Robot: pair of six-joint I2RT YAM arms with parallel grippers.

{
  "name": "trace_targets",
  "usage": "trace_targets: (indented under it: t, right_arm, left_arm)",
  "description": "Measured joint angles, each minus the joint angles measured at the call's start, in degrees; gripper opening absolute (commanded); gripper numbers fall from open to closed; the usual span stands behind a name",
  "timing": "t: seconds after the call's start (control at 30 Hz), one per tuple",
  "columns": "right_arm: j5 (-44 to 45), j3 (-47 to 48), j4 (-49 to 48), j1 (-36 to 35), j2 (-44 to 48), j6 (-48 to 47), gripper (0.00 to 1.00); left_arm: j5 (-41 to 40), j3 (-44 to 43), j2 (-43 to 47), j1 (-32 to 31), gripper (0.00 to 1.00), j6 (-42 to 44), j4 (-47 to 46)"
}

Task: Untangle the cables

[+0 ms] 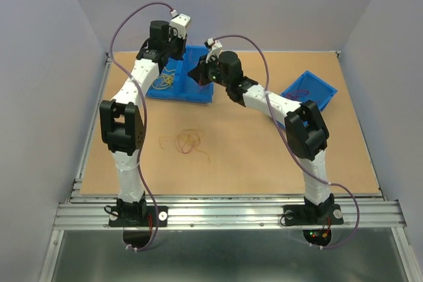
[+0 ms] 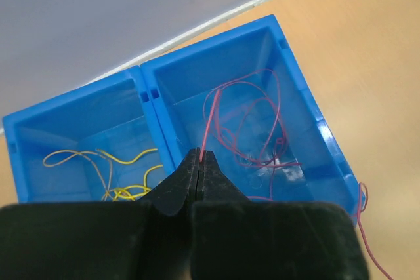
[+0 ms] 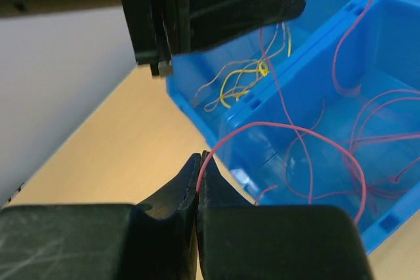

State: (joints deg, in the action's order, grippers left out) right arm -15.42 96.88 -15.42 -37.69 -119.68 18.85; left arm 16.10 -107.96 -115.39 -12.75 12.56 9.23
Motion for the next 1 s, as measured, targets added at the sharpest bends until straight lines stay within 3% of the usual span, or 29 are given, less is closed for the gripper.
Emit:
trace_targets:
  t: [0.33, 0.4, 0.47, 0.8, 1.0]
  right_arm:
    - [-1.31, 12.41, 0.0, 4.07, -14.78, 2.86, 0.01]
    - [-1.33, 14.1, 0.04, 4.33, -18.08, 3.37, 0.01]
    - [-1.53, 15.15, 0.24, 4.39, -18.75, 3.65, 0.01]
    - [1.68, 19.28, 0.02, 4.39, -19.98, 5.62, 0.03]
    - [6.99, 19.28, 0.07, 4.39, -19.98, 6.25, 0.13]
  left_arm:
    - [0.0, -7.3, -10.64, -0.04, 0.0, -0.02, 1.99]
    - [-0.02, -7.32, -12.13, -0.04, 0.04, -0.02, 3.08]
    - [0.17, -7.32, -12.33, -0.02, 0.18, 0.04, 3.76]
    - [1.79, -2.86, -8.41, 0.02, 0.5, -0.28, 1.81]
    - [2.01, -1.07, -5.01, 0.04, 0.56, -0.83, -0.02]
